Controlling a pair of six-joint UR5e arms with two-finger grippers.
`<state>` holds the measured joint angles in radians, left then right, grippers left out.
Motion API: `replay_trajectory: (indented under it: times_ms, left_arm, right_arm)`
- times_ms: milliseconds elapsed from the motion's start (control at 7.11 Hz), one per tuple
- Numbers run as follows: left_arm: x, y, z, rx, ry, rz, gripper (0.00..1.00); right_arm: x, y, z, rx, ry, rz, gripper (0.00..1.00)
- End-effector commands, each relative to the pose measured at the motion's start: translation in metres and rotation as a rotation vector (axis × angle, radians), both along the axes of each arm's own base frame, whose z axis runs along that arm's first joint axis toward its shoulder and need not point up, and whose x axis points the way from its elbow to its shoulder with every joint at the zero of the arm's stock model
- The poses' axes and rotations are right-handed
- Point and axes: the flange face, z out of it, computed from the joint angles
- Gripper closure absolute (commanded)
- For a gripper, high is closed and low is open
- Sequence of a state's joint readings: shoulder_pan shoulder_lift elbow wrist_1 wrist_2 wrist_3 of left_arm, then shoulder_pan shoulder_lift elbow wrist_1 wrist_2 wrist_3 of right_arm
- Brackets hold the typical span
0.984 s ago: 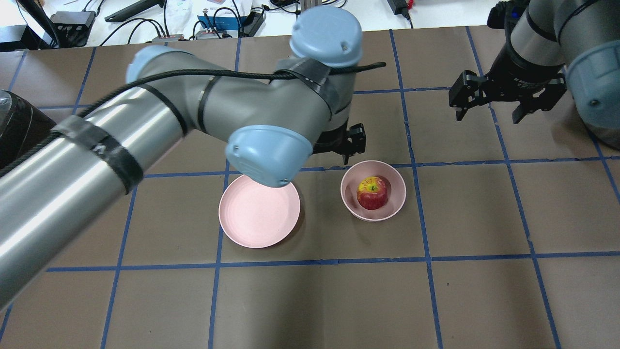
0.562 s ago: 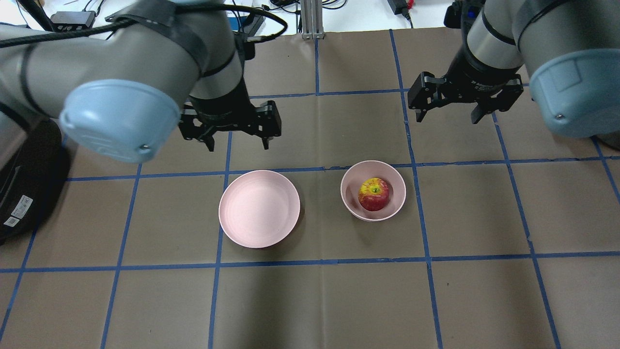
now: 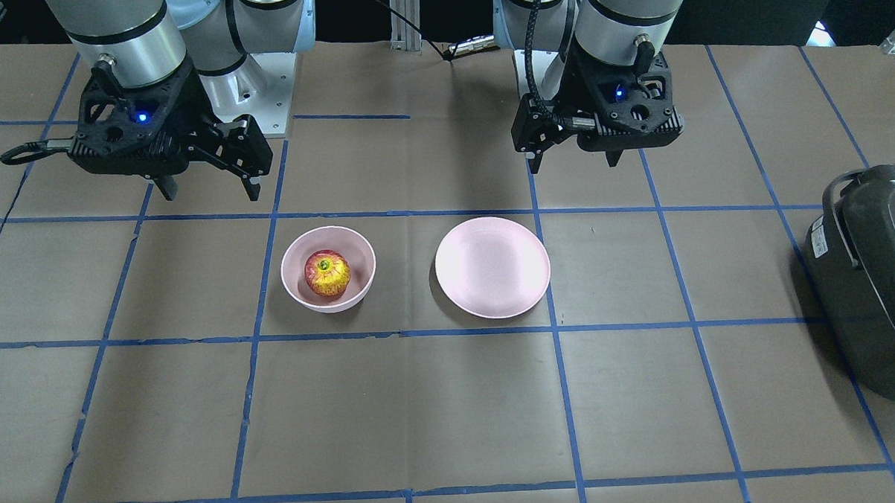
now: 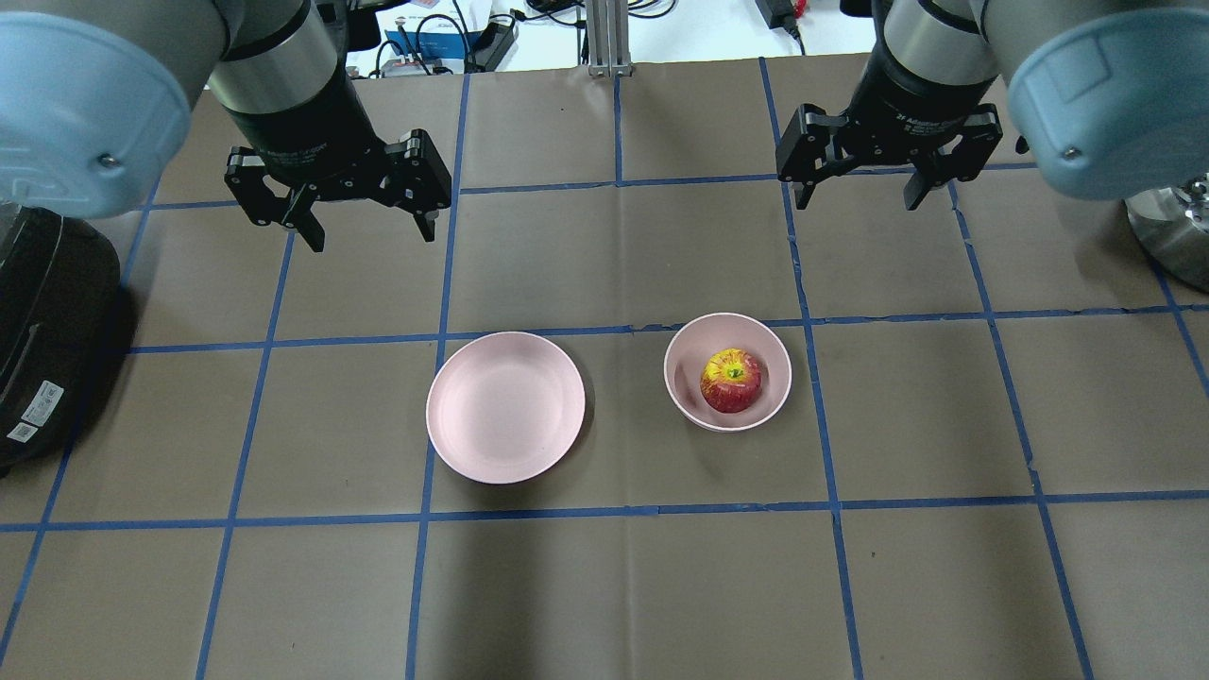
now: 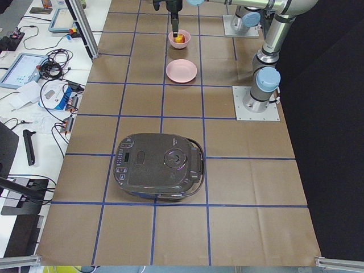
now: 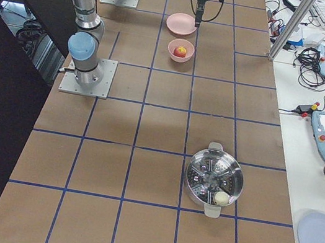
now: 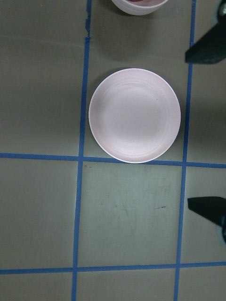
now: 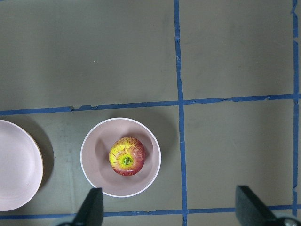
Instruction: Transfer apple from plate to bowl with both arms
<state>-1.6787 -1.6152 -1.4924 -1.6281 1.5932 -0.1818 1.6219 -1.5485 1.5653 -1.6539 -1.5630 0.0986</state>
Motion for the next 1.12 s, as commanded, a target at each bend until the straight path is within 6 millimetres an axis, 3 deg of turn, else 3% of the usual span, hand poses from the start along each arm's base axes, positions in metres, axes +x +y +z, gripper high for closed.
replay_trajectory:
  times_ms: [0,984]
  left_arm:
    - [0.0004,-0.005,0.0023,-0.001,0.001,-0.015,0.0]
    - [-0.0037,-0.002,0.0003,0.006,-0.002,-0.023,0.0]
  right_arm:
    - [-0.0035,-0.0035,-0.0052,0.013,0.019,-0.004,0.0]
    - [-0.0034,-0.0022,-0.0089,0.026,0.018,-0.004,0.0]
